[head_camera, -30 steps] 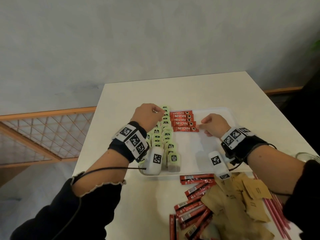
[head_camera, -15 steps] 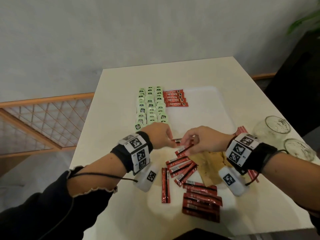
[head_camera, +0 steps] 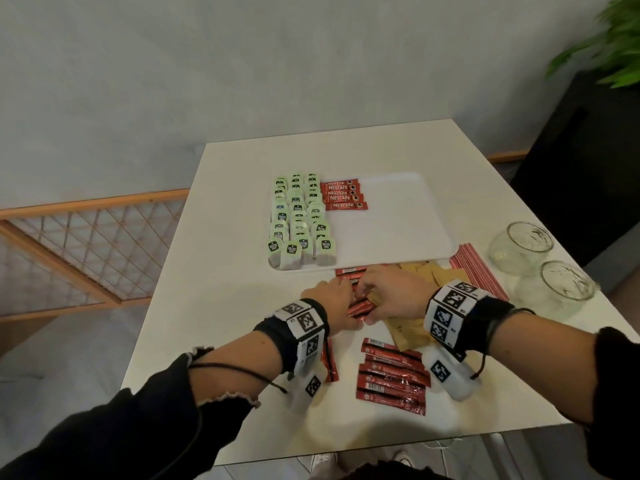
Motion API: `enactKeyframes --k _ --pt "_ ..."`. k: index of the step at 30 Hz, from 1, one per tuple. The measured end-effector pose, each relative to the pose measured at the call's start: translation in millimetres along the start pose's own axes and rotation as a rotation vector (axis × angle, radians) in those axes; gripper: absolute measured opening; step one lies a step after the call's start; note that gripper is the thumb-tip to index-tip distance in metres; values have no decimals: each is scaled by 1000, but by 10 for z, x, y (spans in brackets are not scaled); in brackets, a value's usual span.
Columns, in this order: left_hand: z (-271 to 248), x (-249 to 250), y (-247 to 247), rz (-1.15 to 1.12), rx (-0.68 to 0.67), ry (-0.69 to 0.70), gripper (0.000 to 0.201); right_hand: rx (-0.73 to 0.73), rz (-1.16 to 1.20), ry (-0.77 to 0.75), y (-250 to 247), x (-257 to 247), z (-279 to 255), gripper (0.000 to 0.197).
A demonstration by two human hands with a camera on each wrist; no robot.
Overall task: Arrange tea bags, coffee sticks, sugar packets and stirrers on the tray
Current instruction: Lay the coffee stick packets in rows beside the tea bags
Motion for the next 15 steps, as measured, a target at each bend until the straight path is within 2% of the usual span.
enactKeyframes --k 3,9,12,15 --pt "42 23 -8 -14 -22 10 48 24 21 -3 -11 30 10 41" --pt "88 48 28 2 -88 9 40 74 133 32 -122 119 -8 28" --pt "77 65 -47 -10 -137 74 35 69 161 10 -125 105 -3 24" --pt "39 11 -131 -29 -250 162 32 62 194 -51 -168 36 8 21"
Point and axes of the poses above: each hand's wrist, its own z-axis towards the middle knuckle, its own y-axis out of the palm, x = y × z, the point moved 7 cm from there along z, towards the middle knuckle, and after that the axes turned 14 degrees about z, right-handed, at the moved point
